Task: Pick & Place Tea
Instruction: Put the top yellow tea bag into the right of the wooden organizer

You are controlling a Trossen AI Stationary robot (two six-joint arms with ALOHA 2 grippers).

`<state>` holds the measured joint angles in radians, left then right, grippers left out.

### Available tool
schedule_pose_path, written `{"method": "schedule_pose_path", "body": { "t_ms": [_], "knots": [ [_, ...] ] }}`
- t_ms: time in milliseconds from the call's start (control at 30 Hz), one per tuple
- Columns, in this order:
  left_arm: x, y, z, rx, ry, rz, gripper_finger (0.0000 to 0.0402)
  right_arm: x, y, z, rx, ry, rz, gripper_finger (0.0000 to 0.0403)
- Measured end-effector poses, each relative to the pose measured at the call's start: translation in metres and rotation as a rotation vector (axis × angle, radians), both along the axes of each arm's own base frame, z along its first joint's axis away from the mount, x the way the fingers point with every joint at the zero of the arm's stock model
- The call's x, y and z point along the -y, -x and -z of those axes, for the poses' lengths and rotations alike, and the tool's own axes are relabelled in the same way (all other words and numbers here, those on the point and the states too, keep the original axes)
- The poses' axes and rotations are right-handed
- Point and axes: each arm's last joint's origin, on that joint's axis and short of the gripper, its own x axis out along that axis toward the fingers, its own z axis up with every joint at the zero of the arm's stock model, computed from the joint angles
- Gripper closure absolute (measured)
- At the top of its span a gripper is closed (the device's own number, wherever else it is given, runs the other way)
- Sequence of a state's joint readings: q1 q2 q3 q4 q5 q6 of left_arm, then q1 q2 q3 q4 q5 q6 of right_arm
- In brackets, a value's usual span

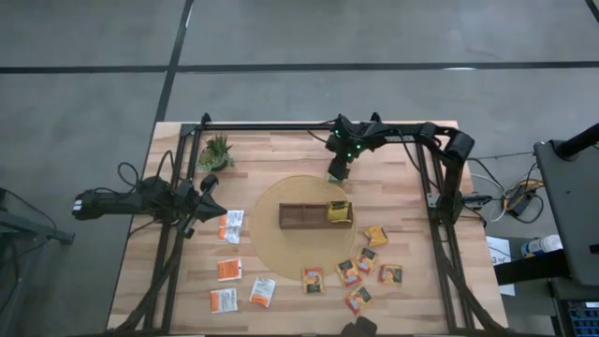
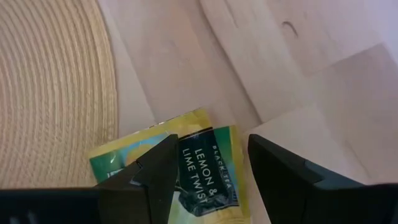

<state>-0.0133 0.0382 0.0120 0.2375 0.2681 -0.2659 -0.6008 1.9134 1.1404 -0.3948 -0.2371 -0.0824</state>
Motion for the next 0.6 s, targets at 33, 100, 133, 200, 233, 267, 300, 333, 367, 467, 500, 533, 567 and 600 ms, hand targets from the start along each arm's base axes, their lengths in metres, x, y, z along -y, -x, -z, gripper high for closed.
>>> {"method": "schedule_pose_path", "body": {
  "t_ms": [33,100,133,200,233,267,300,333,367,467,500,533,567,600],
  "knots": [
    [0.0,0.0,0.0,0.0,0.0,0.0,0.0402,-0.0006,0.0002,0.0007,-0.006,-0.002,-0.005,0.0211],
    [0.0,0.0,0.0,0.0,0.0,0.001,0.0402,-0.0014,0.0009,0.0031,-0.021,-0.006,-0.02,0.0214],
    [0.0,0.0,0.0,0.0,0.0,0.0,0.0402,-0.0014,0.0011,0.0037,-0.026,-0.006,-0.025,0.0216],
    [0.0,0.0,0.0,0.0,0.0,0.0,0.0402,-0.0011,0.0019,0.0046,-0.036,-0.007,-0.028,0.0225],
    [0.0,0.0,0.0001,0.0,0.0,0.0,0.0402,-0.0005,0.0024,0.0047,-0.046,0.0,-0.024,0.023],
    [0.0,0.0,0.0001,0.0,0.0,0.0,0.0402,-0.0002,0.0027,0.0045,-0.057,0.011,-0.018,0.0237],
    [0.0,0.0,0.0,0.0,0.0,0.0,0.0402,-0.0002,0.003,0.0044,-0.066,0.019,-0.014,0.0244],
    [0.0,0.0,0.0,0.0,0.0,0.0,0.0402,-0.0001,0.0032,0.0041,-0.072,0.027,-0.015,0.0253],
    [0.0,0.0,0.0001,0.0,0.0,0.0,0.0402,0.0,0.0034,0.0034,-0.077,0.034,-0.022,0.0262],
    [0.0,0.0,0.0,0.0,0.0,0.0,0.0402,0.0008,0.0036,0.0012,-0.1,0.052,-0.038,0.0297],
    [0.0,0.0,0.0,0.0,0.0,0.0,0.0402,0.0009,0.0036,0.001,-0.102,0.056,-0.043,0.031],
    [0.0,0.0,0.0,0.0,0.0,0.0,0.0402,0.0011,0.0034,0.0007,-0.103,0.061,-0.047,0.0323],
    [0.0,0.0,0.0,0.0,0.0,0.001,0.0402,0.0014,0.0032,0.0003,-0.104,0.065,-0.051,0.0338],
    [0.0,0.0,0.0,0.0,0.0,0.0,0.0402,0.0017,0.0029,-0.0005,-0.105,0.067,-0.053,0.0353]
  ]
}}
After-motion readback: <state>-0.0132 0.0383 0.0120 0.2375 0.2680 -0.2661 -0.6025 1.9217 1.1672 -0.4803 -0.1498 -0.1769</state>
